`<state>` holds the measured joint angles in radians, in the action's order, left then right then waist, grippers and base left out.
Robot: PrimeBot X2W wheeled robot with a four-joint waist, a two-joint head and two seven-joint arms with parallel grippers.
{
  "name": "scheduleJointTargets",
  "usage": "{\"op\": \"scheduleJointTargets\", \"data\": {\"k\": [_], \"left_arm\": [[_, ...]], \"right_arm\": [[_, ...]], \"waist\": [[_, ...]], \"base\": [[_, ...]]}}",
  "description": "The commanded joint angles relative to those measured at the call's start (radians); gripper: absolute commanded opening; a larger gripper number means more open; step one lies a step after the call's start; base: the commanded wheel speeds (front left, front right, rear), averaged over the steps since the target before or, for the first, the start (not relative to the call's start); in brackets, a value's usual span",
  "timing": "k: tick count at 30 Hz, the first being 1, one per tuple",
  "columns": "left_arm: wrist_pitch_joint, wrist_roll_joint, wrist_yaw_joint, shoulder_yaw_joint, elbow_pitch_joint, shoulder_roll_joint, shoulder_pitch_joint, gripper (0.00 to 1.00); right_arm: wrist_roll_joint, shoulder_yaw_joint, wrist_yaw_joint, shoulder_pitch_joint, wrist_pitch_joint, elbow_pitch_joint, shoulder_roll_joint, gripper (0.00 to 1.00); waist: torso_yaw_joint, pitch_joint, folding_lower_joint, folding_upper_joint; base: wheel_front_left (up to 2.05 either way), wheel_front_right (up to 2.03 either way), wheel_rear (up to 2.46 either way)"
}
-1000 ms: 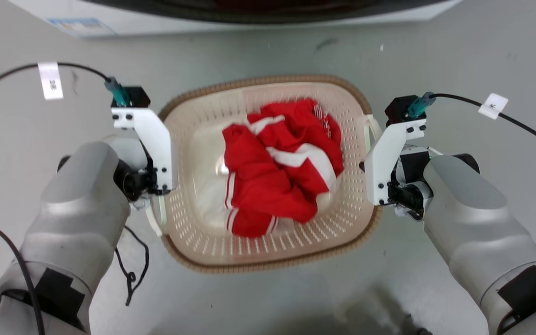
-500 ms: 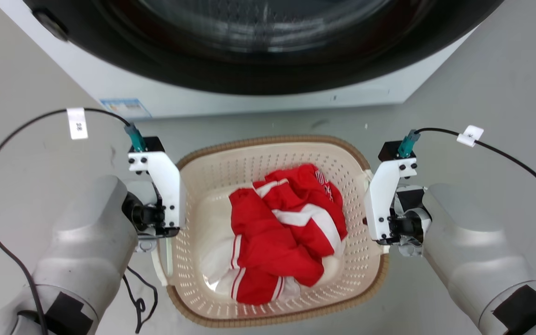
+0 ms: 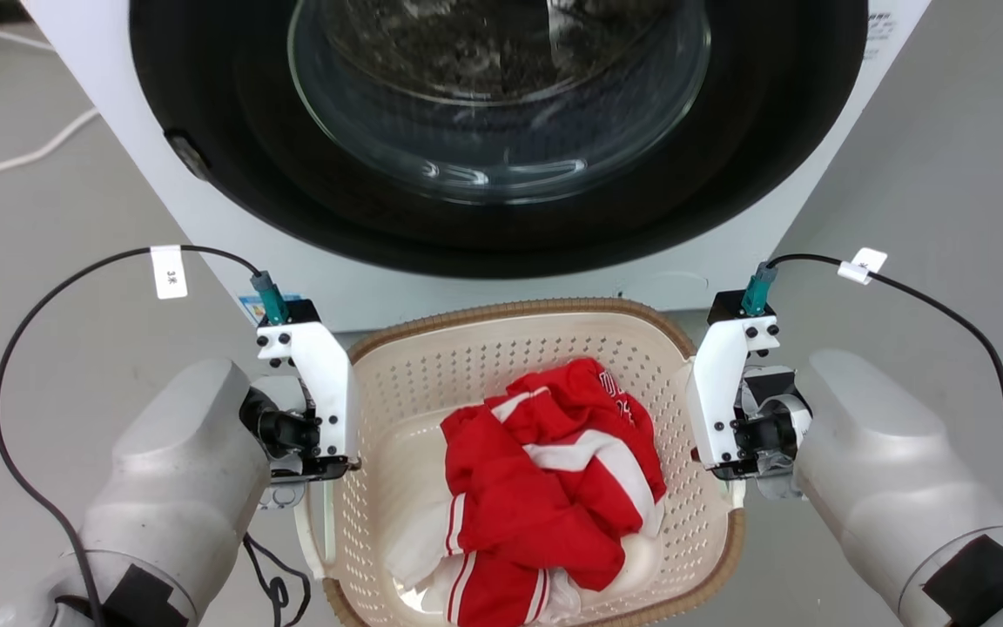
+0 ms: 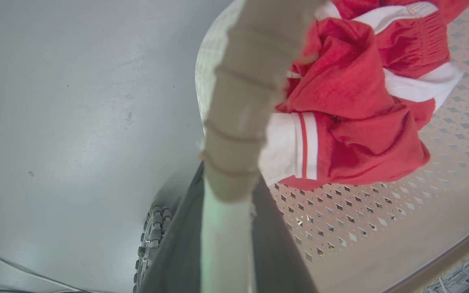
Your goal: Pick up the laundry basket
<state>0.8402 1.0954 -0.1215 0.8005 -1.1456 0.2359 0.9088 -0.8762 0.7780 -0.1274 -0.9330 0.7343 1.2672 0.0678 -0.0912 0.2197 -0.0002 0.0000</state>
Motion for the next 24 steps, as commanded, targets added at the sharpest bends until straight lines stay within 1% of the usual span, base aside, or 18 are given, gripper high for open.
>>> {"op": "scheduleJointTargets", "data": {"k": [1, 5, 13, 19, 24], "left_arm": [[0.009, 0.021, -0.016, -0.003, 0.020, -0.050, -0.002, 0.00], [0.023, 0.039, -0.016, 0.002, 0.005, -0.064, -0.022, 0.00], [0.037, 0.074, -0.017, 0.009, -0.024, -0.096, -0.102, 0.00], [0.040, 0.091, -0.017, 0.013, -0.033, -0.103, -0.138, 0.00], [0.043, 0.098, -0.017, 0.017, -0.040, -0.103, -0.132, 0.00]], "right_arm": [[-0.013, 0.002, -0.006, 0.001, 0.006, -0.009, -0.032, 0.00], [-0.032, 0.001, -0.006, 0.028, 0.052, -0.002, -0.033, 0.00], [-0.059, 0.011, -0.008, 0.106, 0.093, 0.004, -0.035, 0.00], [-0.063, 0.018, -0.008, 0.132, 0.106, 0.010, -0.036, 0.00], [-0.062, 0.023, -0.008, 0.126, 0.119, 0.012, -0.036, 0.00]], "waist": [[0.007, -0.030, 0.0002, 0.0000], [0.012, -0.083, 0.0002, 0.0000], [0.011, -0.202, 0.0002, 0.0000], [0.012, -0.232, 0.0002, 0.0000], [0.013, -0.245, 0.0002, 0.0000]], "base": [[0.00, 0.00, 0.00], [0.00, 0.00, 0.00], [0.00, 0.00, 0.00], [0.00, 0.00, 0.00], [0.00, 0.00, 0.00]]}}
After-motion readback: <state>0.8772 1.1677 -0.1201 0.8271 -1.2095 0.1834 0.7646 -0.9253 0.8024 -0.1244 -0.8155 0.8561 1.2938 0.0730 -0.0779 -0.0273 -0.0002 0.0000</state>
